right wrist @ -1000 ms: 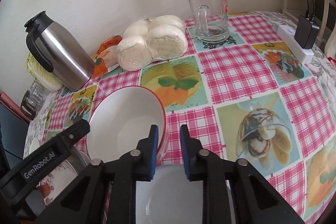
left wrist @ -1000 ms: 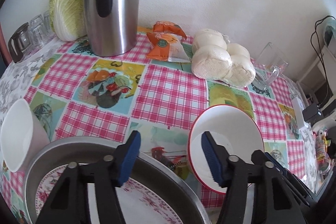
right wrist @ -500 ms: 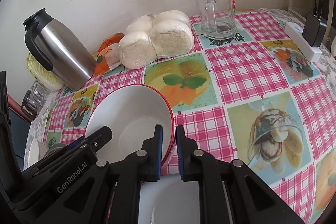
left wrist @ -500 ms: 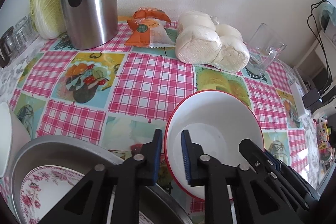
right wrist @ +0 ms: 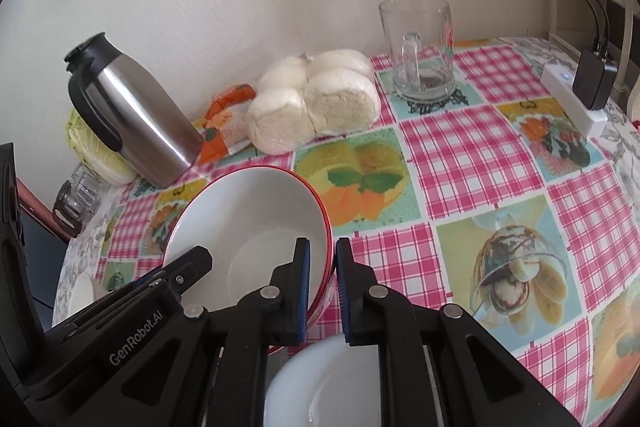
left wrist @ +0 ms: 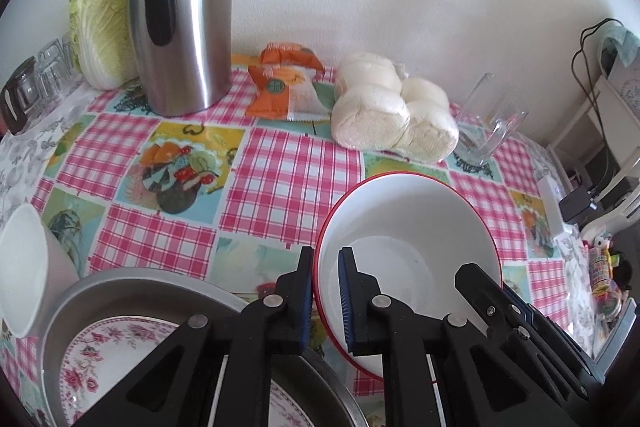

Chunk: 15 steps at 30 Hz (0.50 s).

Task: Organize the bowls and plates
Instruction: 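Lift the red-rimmed bowl with both tools and carry it over the basin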

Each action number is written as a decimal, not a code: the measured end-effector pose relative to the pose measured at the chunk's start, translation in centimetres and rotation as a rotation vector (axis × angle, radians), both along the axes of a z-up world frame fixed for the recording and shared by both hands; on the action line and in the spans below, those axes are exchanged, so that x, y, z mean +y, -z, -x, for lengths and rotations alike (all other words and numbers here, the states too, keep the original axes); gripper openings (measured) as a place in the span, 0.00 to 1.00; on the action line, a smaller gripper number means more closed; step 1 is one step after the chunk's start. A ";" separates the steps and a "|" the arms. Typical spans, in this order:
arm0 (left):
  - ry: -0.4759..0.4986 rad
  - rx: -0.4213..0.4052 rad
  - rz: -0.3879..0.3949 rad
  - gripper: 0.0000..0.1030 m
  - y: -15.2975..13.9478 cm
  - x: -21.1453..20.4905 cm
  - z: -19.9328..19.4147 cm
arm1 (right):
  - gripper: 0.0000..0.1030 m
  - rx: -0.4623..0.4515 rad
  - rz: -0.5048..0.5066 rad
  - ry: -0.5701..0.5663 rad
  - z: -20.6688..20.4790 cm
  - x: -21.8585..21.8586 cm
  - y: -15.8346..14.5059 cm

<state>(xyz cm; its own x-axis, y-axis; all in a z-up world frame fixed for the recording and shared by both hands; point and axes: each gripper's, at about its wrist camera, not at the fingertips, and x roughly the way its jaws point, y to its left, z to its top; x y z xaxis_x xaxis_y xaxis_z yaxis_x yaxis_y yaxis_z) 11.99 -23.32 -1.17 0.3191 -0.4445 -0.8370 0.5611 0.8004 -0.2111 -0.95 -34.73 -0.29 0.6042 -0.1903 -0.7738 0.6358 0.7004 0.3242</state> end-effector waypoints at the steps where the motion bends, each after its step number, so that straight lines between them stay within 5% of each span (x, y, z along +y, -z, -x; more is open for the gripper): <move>1: -0.001 -0.001 0.005 0.14 -0.5 0.2 0.0 | 0.13 -0.009 0.005 -0.002 0.1 0.1 -0.5; 15: -0.039 -0.007 0.070 0.13 -7.2 4.2 1.6 | 0.13 -0.052 0.055 -0.049 1.8 3.5 -7.0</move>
